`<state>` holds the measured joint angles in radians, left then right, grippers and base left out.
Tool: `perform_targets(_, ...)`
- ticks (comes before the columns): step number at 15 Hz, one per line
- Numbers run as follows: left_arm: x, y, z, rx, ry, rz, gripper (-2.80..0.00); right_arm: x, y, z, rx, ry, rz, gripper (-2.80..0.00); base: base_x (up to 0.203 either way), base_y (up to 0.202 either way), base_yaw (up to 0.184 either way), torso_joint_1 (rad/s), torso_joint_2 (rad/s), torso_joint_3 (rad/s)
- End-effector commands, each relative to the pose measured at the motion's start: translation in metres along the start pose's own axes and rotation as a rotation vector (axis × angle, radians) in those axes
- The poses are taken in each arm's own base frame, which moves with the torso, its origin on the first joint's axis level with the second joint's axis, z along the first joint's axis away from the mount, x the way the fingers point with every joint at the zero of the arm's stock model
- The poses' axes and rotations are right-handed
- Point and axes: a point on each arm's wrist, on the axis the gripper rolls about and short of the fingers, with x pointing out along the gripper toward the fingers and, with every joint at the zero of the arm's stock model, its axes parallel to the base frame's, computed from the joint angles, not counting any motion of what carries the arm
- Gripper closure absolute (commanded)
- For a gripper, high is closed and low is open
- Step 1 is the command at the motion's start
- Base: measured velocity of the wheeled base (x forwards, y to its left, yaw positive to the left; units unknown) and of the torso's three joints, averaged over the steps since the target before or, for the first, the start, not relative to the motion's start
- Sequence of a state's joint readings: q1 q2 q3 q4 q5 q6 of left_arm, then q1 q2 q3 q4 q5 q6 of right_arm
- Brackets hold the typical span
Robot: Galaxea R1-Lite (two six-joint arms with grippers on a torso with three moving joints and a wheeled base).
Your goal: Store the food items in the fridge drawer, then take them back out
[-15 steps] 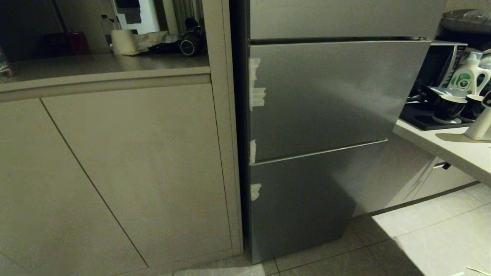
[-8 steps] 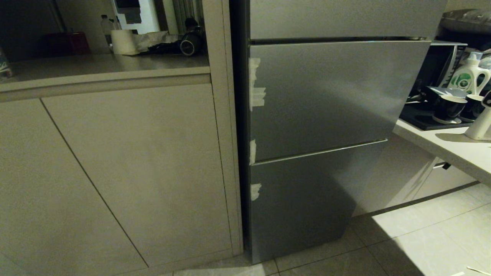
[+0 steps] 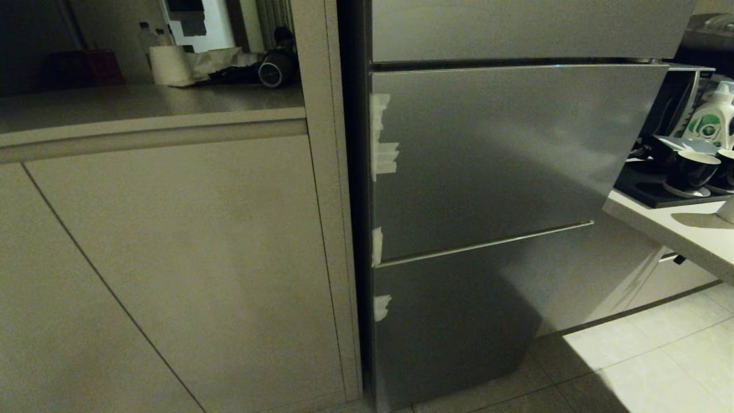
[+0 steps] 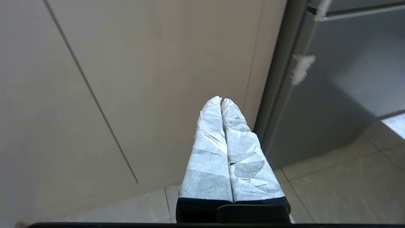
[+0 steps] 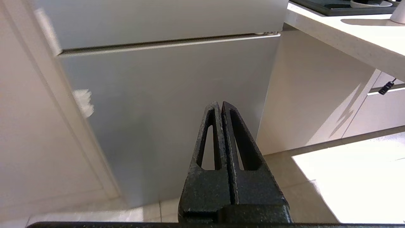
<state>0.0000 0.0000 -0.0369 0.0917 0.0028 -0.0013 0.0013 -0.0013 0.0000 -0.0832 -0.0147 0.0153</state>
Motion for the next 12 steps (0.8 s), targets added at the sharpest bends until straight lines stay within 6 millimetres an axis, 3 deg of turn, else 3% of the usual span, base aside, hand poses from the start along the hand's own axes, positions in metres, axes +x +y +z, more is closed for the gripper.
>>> perform_targets(1,0.0,0.0,-0.0001,0.0,0.0,0.0,0.0,0.0018,-0.0001,-0.0086,0.0,0.031,-0.001,0.0,0.198,0.0,-0.001,-0.001,0.01,0.002)
perform_targets(7,0.0,0.0,-0.0001,0.0,0.0,0.0,0.0,0.0018,-0.0001,-0.0086,0.0,0.031,0.001,0.0,0.183,0.0,-0.001,0.006,0.0,0.004)
perform_targets(12,0.0,0.0,-0.0001,0.0,0.0,0.0,0.0,0.0018,-0.0001,-0.0086,-0.002,0.031,0.001,0.0,0.0,0.0,0.0,0.0,0.0,0.0)
